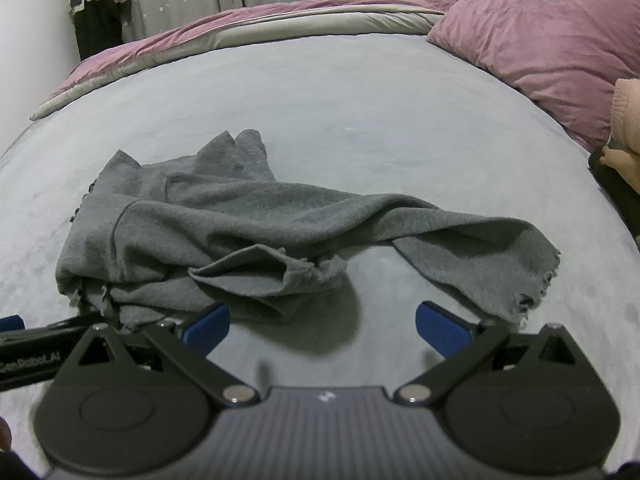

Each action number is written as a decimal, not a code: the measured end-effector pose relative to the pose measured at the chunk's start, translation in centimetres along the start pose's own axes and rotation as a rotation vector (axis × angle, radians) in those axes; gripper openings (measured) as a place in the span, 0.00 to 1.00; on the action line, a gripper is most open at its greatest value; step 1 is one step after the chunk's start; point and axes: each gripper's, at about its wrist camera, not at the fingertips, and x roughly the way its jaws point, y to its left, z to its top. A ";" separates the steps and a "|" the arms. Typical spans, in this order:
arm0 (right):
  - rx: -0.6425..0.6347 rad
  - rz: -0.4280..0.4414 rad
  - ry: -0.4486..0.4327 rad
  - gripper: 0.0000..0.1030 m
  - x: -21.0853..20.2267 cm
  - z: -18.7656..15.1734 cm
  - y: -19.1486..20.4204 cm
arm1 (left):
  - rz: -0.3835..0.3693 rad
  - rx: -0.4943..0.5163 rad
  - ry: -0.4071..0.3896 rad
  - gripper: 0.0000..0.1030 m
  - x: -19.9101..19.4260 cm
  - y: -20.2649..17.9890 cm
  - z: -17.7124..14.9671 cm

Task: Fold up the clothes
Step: 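Move both open grippers down toward the grey sweater's hem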

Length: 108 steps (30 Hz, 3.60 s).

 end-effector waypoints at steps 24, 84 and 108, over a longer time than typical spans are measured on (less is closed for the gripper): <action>-0.136 0.025 0.039 1.00 5.6 2.5 2.5 | 0.021 -0.062 0.028 1.00 4.9 2.9 2.6; -0.150 0.194 -0.099 0.73 3.4 1.9 4.4 | -0.101 -0.160 0.017 1.00 4.3 6.1 1.9; -0.127 0.300 -0.074 0.09 1.9 2.2 3.5 | -0.168 -0.324 -0.053 0.75 4.7 8.3 3.3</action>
